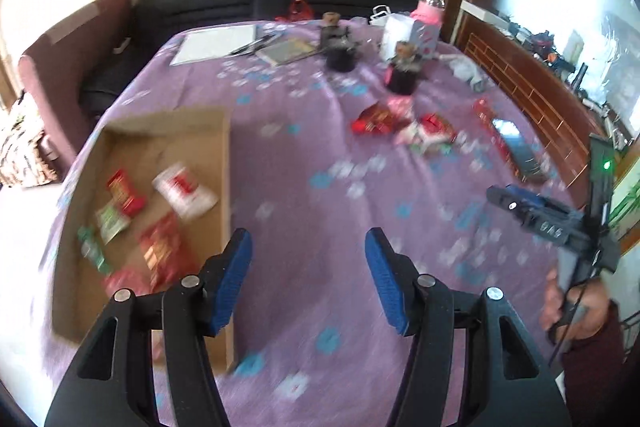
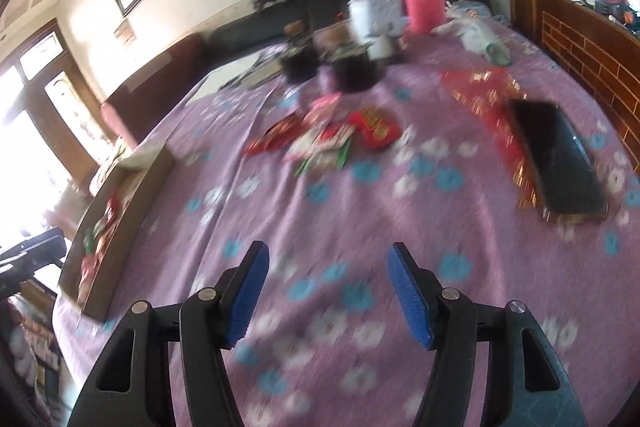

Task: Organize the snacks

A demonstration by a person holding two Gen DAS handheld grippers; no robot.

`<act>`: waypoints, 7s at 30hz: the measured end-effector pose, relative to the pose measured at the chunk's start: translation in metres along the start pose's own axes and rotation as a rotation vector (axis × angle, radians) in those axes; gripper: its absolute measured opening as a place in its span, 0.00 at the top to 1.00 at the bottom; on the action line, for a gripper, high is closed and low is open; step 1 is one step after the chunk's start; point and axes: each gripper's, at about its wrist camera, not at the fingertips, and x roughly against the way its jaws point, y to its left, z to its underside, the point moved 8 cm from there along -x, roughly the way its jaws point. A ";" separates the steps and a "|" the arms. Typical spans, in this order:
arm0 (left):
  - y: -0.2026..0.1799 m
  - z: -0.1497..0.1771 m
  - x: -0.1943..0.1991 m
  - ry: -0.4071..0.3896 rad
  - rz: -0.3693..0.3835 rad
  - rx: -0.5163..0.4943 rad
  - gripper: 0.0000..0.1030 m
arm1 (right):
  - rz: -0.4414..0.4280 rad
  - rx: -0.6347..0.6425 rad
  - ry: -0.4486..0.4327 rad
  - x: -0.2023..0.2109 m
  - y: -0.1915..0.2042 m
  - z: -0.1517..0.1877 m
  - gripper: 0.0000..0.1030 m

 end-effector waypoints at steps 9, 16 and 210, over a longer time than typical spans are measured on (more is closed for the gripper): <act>-0.042 -0.083 -0.103 0.080 0.168 0.073 0.44 | -0.048 -0.096 -0.005 -0.039 -0.023 -0.061 0.38; -0.055 -0.102 -0.160 0.154 0.217 0.131 0.45 | -0.028 -0.096 -0.010 -0.074 -0.029 -0.087 0.38; 0.127 0.040 0.067 -0.222 -0.310 0.145 0.32 | -0.186 0.303 -0.006 -0.027 0.252 0.005 0.43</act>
